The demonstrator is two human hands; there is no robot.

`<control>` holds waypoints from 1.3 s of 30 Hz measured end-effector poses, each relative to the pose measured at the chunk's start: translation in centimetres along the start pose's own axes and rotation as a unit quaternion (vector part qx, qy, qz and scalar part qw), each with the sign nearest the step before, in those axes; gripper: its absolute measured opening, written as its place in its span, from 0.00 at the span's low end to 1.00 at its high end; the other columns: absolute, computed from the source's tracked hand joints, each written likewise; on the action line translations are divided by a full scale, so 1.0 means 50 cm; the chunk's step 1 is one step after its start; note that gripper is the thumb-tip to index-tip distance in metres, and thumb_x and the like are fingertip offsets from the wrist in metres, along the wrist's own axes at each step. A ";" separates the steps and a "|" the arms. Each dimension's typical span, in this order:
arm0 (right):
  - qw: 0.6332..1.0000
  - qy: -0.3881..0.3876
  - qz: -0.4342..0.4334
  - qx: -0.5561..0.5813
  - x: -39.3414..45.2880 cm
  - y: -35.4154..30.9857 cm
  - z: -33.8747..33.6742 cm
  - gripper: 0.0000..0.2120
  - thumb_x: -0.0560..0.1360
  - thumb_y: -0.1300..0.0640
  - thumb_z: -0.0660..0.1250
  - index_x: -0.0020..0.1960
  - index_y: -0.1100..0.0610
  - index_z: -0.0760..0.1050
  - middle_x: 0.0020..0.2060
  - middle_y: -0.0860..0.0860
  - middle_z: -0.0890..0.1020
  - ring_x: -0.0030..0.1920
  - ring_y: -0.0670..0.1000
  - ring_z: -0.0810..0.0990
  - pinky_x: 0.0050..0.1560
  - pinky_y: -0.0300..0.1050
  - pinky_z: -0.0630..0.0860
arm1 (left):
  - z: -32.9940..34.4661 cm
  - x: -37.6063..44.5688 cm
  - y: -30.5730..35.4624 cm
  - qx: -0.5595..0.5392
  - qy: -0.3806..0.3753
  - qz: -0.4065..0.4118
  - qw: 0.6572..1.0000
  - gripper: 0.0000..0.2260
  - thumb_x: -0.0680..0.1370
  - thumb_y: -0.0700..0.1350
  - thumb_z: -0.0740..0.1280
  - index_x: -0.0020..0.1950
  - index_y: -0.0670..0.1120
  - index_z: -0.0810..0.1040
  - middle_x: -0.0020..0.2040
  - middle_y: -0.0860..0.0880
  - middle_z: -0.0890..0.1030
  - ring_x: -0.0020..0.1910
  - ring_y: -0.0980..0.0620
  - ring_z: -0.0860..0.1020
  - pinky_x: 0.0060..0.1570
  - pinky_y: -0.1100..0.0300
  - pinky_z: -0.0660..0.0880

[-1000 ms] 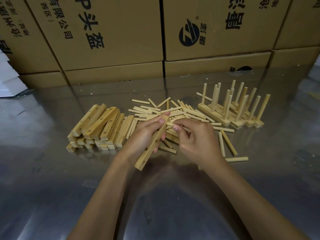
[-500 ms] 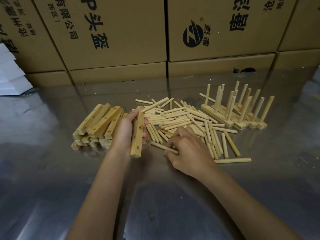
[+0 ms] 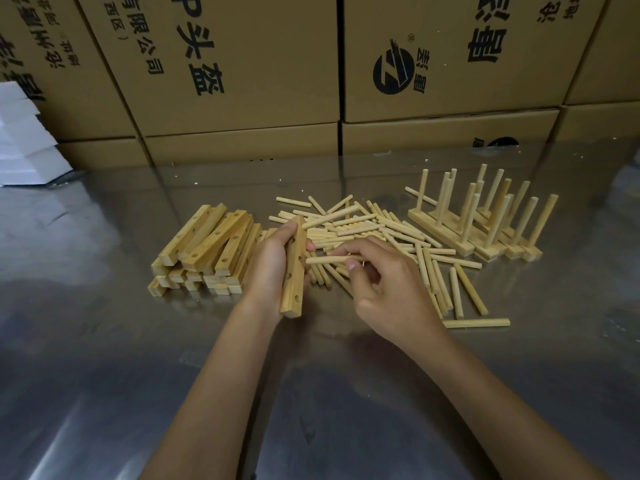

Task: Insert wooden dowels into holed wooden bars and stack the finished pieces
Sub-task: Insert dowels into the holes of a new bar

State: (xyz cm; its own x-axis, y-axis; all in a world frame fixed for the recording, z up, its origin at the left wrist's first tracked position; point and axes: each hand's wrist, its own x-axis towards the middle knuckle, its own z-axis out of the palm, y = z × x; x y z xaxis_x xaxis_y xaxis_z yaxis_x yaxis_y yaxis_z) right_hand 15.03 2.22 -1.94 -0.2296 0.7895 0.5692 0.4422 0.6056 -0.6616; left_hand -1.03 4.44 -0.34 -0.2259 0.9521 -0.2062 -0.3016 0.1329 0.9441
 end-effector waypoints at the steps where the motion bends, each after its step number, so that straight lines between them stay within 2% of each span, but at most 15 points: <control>1: 1.000 0.010 -0.011 -0.001 0.000 -0.002 -0.001 0.10 0.76 0.65 0.64 0.52 0.54 0.80 0.43 0.42 0.78 0.40 0.39 0.73 0.38 0.29 0.65 | 0.004 -0.002 0.000 -0.002 -0.006 0.003 1.000 0.17 0.82 0.52 0.61 0.40 0.53 0.86 0.32 0.52 0.77 0.26 0.55 0.73 0.23 0.64 0.68; 3: 0.999 0.023 -0.034 -0.004 0.000 -0.007 -0.002 0.10 0.75 0.66 0.66 0.52 0.55 0.81 0.41 0.42 0.77 0.39 0.38 0.73 0.38 0.28 0.65 | 0.013 -0.007 -0.002 -0.004 -0.028 0.010 1.000 0.11 0.83 0.51 0.60 0.55 0.54 0.83 0.33 0.52 0.77 0.27 0.55 0.73 0.24 0.64 0.68; 4: 0.999 0.027 -0.037 -0.001 0.000 -0.008 -0.003 0.09 0.75 0.66 0.67 0.51 0.55 0.81 0.41 0.42 0.77 0.38 0.38 0.73 0.37 0.28 0.65 | 0.018 -0.009 -0.004 -0.003 -0.037 0.012 0.999 0.11 0.83 0.51 0.60 0.59 0.54 0.81 0.33 0.52 0.77 0.27 0.55 0.73 0.25 0.64 0.68; 7: 0.999 0.025 -0.024 0.008 0.004 -0.004 -0.013 0.07 0.75 0.64 0.68 0.49 0.55 0.81 0.39 0.43 0.78 0.37 0.41 0.73 0.36 0.30 0.64 | 0.024 -0.012 -0.009 0.006 -0.038 0.014 0.999 0.12 0.83 0.51 0.61 0.60 0.48 0.80 0.33 0.50 0.77 0.25 0.54 0.73 0.24 0.64 0.69; 13: 0.999 -0.023 -0.036 0.003 0.008 0.004 -0.022 0.07 0.76 0.65 0.67 0.50 0.56 0.81 0.41 0.45 0.79 0.39 0.42 0.74 0.39 0.31 0.65 | 0.023 -0.012 -0.008 0.012 -0.040 0.052 0.998 0.12 0.83 0.50 0.60 0.62 0.55 0.80 0.33 0.50 0.76 0.28 0.54 0.73 0.25 0.63 0.68; 17: 0.999 -0.020 -0.047 0.002 0.007 0.001 -0.016 0.07 0.77 0.65 0.66 0.51 0.57 0.81 0.42 0.46 0.81 0.41 0.45 0.76 0.39 0.30 0.65 | 0.028 -0.017 -0.009 0.054 -0.033 0.069 0.996 0.12 0.83 0.51 0.60 0.62 0.57 0.81 0.34 0.50 0.77 0.27 0.55 0.75 0.24 0.63 0.70; 20: 0.999 -0.002 -0.038 0.001 0.004 0.001 -0.012 0.05 0.78 0.63 0.66 0.47 0.56 0.81 0.36 0.46 0.80 0.36 0.46 0.75 0.34 0.34 0.65 | 0.029 -0.020 -0.010 0.066 -0.034 0.078 0.994 0.13 0.83 0.52 0.59 0.62 0.59 0.81 0.35 0.50 0.77 0.28 0.55 0.75 0.25 0.62 0.70; 24: 0.998 0.004 0.035 0.057 0.004 0.006 -0.013 0.05 0.78 0.57 0.68 0.46 0.51 0.82 0.29 0.44 0.79 0.27 0.46 0.72 0.27 0.43 0.66 | 0.031 -0.021 -0.008 0.057 -0.039 0.087 0.994 0.13 0.84 0.51 0.59 0.62 0.58 0.81 0.35 0.49 0.77 0.29 0.54 0.74 0.25 0.62 0.69; 26: 0.985 -0.006 0.093 0.144 0.009 0.002 -0.014 0.01 0.77 0.53 0.70 0.48 0.48 0.79 0.31 0.45 0.81 0.27 0.43 0.74 0.28 0.40 0.69 | 0.031 -0.019 -0.009 0.067 -0.028 0.080 0.994 0.12 0.83 0.52 0.60 0.61 0.57 0.81 0.35 0.50 0.78 0.29 0.55 0.75 0.26 0.62 0.71; 29: 0.931 -0.019 0.167 0.323 0.017 -0.006 -0.017 0.13 0.74 0.54 0.74 0.54 0.53 0.73 0.33 0.55 0.84 0.29 0.50 0.78 0.32 0.43 0.76 | 0.039 -0.020 -0.012 0.032 -0.035 0.030 0.998 0.12 0.83 0.52 0.61 0.54 0.50 0.82 0.35 0.48 0.79 0.30 0.52 0.76 0.29 0.60 0.71; 32: 0.913 -0.026 0.197 0.355 0.022 0.000 -0.018 0.18 0.72 0.56 0.76 0.56 0.56 0.71 0.37 0.56 0.85 0.31 0.50 0.80 0.35 0.44 0.79 | 0.040 -0.019 -0.008 -0.038 -0.072 -0.014 0.997 0.16 0.84 0.51 0.59 0.43 0.45 0.79 0.31 0.48 0.75 0.25 0.53 0.72 0.24 0.63 0.67; 33: 0.918 -0.029 0.206 0.336 0.021 0.006 -0.015 0.18 0.71 0.55 0.77 0.54 0.55 0.71 0.37 0.55 0.84 0.31 0.49 0.79 0.35 0.44 0.78 | 0.036 -0.017 -0.004 -0.062 -0.077 -0.018 0.995 0.17 0.84 0.51 0.58 0.42 0.44 0.77 0.30 0.48 0.73 0.24 0.54 0.70 0.20 0.65 0.66; 35: 0.948 -0.039 0.210 0.234 0.016 0.019 -0.005 0.14 0.71 0.53 0.76 0.50 0.53 0.73 0.36 0.53 0.81 0.32 0.45 0.77 0.37 0.41 0.75 | 0.024 -0.014 0.005 -0.112 -0.073 -0.016 0.991 0.14 0.85 0.49 0.56 0.47 0.43 0.75 0.32 0.48 0.71 0.23 0.55 0.69 0.17 0.66 0.65; 37: 0.982 -0.070 0.174 0.017 0.006 0.035 0.005 0.11 0.72 0.48 0.74 0.48 0.50 0.74 0.36 0.46 0.78 0.34 0.42 0.74 0.37 0.38 0.71 | 0.011 -0.012 0.010 -0.152 -0.059 -0.016 0.986 0.11 0.85 0.48 0.56 0.54 0.42 0.73 0.34 0.48 0.73 0.25 0.55 0.70 0.18 0.65 0.66; 39: 0.968 -0.109 0.118 -0.194 -0.003 0.042 0.015 0.11 0.74 0.45 0.71 0.49 0.50 0.75 0.41 0.45 0.76 0.41 0.45 0.75 0.39 0.41 0.70 | 0.000 -0.010 0.011 -0.172 -0.043 -0.024 0.984 0.11 0.85 0.48 0.58 0.55 0.42 0.74 0.34 0.48 0.75 0.27 0.55 0.71 0.19 0.65 0.67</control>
State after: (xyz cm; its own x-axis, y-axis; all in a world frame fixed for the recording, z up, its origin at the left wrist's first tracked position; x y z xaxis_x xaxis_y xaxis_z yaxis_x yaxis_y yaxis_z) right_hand 15.35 3.45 -3.78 -0.2407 0.9294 0.2799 0.7876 0.3555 -0.5033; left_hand -1.08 4.02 0.29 -0.1296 0.9685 -0.2125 -0.6093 0.0913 0.7877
